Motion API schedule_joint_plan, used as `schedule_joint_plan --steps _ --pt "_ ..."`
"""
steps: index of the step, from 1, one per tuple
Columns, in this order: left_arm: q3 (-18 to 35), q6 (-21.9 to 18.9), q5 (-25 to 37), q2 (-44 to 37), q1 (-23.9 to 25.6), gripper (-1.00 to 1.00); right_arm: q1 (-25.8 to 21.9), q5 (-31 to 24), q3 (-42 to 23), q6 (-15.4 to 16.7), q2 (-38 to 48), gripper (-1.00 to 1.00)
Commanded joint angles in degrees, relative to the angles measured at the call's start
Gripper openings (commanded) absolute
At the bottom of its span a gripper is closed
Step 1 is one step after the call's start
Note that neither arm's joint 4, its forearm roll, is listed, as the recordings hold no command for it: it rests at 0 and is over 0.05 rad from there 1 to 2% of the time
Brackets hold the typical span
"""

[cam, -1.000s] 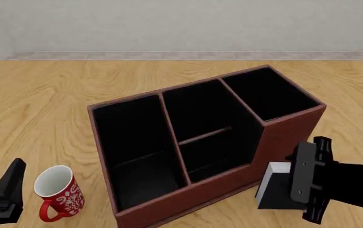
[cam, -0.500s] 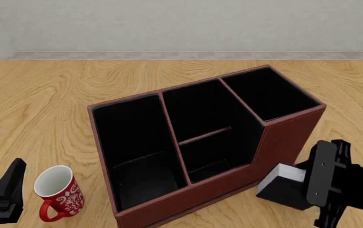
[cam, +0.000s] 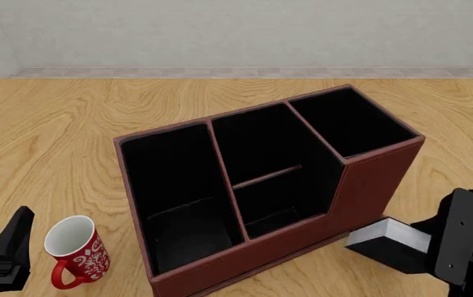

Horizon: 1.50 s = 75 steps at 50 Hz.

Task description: Pick up the book and place it in the right compartment of the caddy.

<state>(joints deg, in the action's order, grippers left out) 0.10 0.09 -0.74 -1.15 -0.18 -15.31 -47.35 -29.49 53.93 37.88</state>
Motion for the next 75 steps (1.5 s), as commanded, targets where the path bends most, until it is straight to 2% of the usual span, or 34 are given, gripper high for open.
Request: schedule_joint_plan --steps 1,4,7,11,17,24,33,40,43,44,45,46,62,69,75 --pt "0.00 0.01 0.03 0.03 0.00 1.00 1.98 -4.69 -2.43 -0.47 -4.05 -1.00" --pt "0.00 -0.01 0.03 0.03 -0.01 1.00 2.86 -6.86 -3.65 -0.35 -5.77 -1.00" --pt "0.00 0.00 0.04 0.04 0.00 1.00 3.01 -7.96 -4.99 -2.02 -5.69 -1.00" --pt "0.00 0.00 0.03 0.03 -0.01 1.00 4.54 -9.60 -6.00 -1.80 -7.40 -1.00" --pt "0.00 0.00 0.04 0.04 0.00 1.00 9.54 -11.33 -6.25 -0.71 -9.49 -1.00" --pt "-0.01 0.00 -0.12 -0.05 -0.01 1.00 13.93 -12.93 -8.85 -1.08 -11.26 -1.00" --pt "-0.01 0.00 -0.53 -0.47 -0.02 1.00 16.49 -12.52 -12.03 -2.32 -10.67 -1.00" --pt "-0.03 0.00 -0.63 -0.56 -0.03 1.00 19.71 -9.83 -14.79 -3.51 -8.18 -1.00" --pt "-0.02 0.00 -0.67 -0.61 -0.03 1.00 20.94 -8.81 -15.07 -3.04 -7.72 -1.00" --pt "-0.05 0.00 -0.77 -0.69 -0.03 1.00 24.94 -7.00 -15.11 -2.59 -6.14 -1.00" --pt "-0.05 0.00 -0.76 -0.67 -0.03 1.00 22.85 -7.52 -15.41 -2.65 -6.88 -1.00" --pt "-0.04 0.00 -0.74 -0.67 -0.03 1.00 22.77 -7.69 -15.67 -3.03 -6.58 -1.00" --pt "-0.03 -0.01 -0.76 -0.69 -0.04 1.00 25.37 -4.82 -20.73 -3.66 -4.08 -1.00" --pt "0.00 -0.01 -0.71 -0.67 -0.05 1.00 24.74 -4.24 -24.76 -5.22 -3.39 -1.00" --pt "0.00 0.00 -0.60 -0.57 -0.05 1.00 24.62 -3.56 -25.99 -5.27 -3.37 -1.00"
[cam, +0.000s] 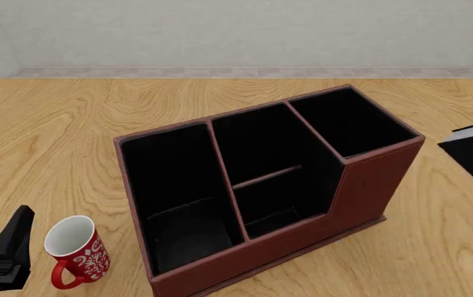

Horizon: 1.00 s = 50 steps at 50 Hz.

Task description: Pick up the book and place it in the right compartment of the caddy.

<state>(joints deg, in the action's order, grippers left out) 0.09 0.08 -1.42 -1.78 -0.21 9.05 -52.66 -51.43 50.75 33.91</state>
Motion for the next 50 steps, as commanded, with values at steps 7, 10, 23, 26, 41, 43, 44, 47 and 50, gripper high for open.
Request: schedule_joint_plan --steps 7,10,23,26,41,43,44,47,50 --pt "0.00 0.01 -0.03 -0.04 -0.01 1.00 -0.75 2.90 -8.92 -3.07 0.65 -1.00" --pt "0.00 0.01 0.06 0.06 -0.02 1.00 -1.43 2.76 -10.10 -3.02 0.79 -1.00" --pt "-0.02 0.03 -0.07 -0.08 -0.03 1.00 -4.64 3.26 -13.12 -3.63 2.07 -1.00" --pt "-0.02 0.03 -0.17 -0.18 -0.03 1.00 -5.56 3.28 -14.33 -3.74 2.73 -1.00" --pt "-0.01 0.02 -0.08 -0.10 -0.03 1.00 -12.03 3.20 -17.23 -1.62 6.28 -1.00" --pt "-0.03 0.03 -0.01 -0.01 -0.02 1.00 -12.51 3.11 -17.47 -1.32 6.63 -1.00" --pt "-0.03 0.02 0.05 0.05 -0.03 1.00 -13.12 2.73 -17.81 -1.31 6.93 -1.00" --pt "-0.04 0.02 0.09 0.10 -0.02 1.00 -13.91 2.42 -18.53 -0.84 7.36 -1.00" --pt "0.01 0.02 0.04 0.00 -0.02 1.00 -15.26 1.43 -19.21 -0.10 7.87 -1.00"
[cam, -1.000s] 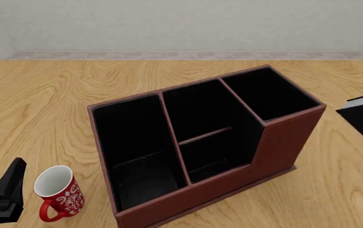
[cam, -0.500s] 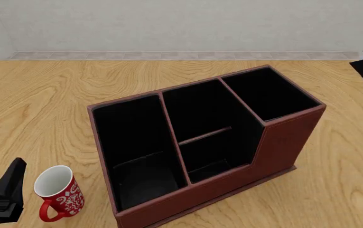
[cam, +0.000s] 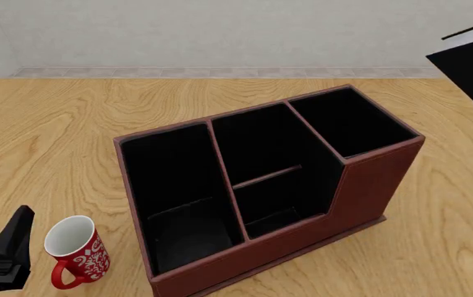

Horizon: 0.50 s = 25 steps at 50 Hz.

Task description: Pick up the book and place it in the right compartment of the caddy.

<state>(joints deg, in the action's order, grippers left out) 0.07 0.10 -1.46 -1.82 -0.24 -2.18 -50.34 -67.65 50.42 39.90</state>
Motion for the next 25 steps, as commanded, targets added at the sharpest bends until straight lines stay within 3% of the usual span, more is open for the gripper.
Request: schedule_joint_plan --steps 1,25 --pt "0.01 0.00 0.06 0.05 0.00 1.00 -4.34 -1.15 -3.45 0.25 2.23 -1.00" --pt "0.00 -0.01 0.15 0.15 0.00 1.00 -11.32 -3.89 -7.00 3.56 9.56 -1.00"
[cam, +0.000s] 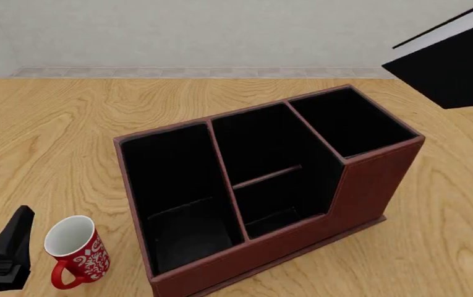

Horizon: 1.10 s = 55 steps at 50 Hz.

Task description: Pick up the book and place it in the right compartment of the caddy.

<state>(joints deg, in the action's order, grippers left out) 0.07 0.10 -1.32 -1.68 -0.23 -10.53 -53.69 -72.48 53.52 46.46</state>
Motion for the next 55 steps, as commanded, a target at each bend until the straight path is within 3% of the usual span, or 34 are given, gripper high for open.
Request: schedule_joint_plan --steps 1,22,55 --pt "0.00 -0.01 0.02 0.03 0.00 1.00 -3.28 -0.59 -2.70 0.36 3.39 -1.00" --pt "0.06 0.00 0.44 0.38 0.01 1.00 -3.25 0.10 -2.62 5.18 9.21 -1.00" --pt "0.05 0.02 0.39 0.33 0.04 1.00 -6.10 1.95 -2.94 6.70 17.70 -1.00"
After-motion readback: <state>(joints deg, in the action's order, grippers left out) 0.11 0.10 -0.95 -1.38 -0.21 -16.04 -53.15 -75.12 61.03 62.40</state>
